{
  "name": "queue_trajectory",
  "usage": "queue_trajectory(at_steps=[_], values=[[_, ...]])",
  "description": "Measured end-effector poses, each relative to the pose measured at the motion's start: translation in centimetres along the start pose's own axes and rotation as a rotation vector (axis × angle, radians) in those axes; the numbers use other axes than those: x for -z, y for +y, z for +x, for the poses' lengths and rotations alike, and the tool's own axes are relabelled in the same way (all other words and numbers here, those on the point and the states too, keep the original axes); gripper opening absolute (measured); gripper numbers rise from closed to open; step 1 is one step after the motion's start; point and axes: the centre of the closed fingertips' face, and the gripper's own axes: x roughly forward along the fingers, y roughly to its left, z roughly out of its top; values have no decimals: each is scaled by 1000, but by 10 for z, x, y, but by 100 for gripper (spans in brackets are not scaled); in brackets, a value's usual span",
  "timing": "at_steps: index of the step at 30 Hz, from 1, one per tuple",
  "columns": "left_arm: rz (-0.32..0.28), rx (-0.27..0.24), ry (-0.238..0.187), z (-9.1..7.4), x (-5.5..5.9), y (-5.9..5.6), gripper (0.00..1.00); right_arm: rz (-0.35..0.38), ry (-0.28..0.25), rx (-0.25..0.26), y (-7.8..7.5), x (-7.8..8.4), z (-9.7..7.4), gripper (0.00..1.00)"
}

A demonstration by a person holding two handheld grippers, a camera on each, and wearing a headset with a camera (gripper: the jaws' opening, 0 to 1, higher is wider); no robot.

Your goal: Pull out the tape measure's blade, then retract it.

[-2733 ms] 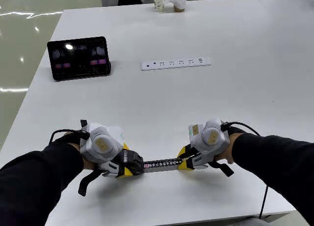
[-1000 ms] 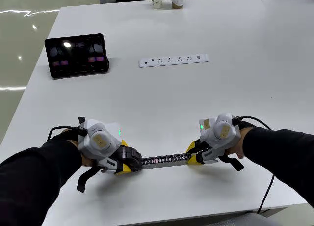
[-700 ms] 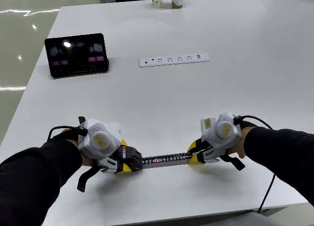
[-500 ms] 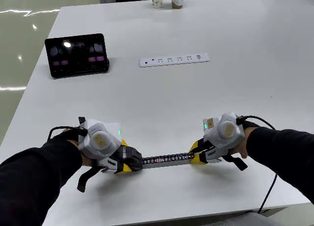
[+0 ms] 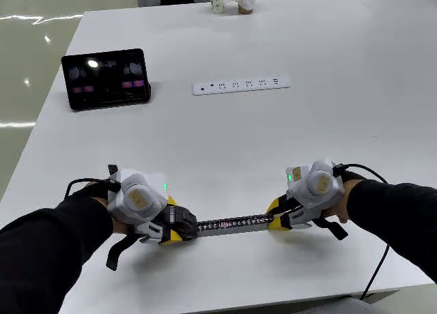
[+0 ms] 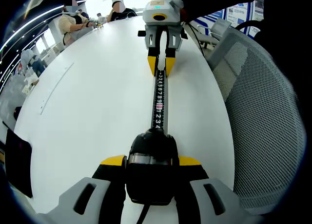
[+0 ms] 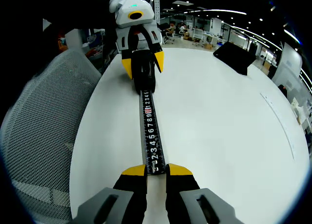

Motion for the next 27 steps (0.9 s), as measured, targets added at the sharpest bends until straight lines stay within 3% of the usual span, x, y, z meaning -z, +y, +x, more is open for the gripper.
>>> queue_trajectory(at_steps=[27], values=[[-1,2,-2,1,0,1,32,5,17,9,-3,20,-13,11]])
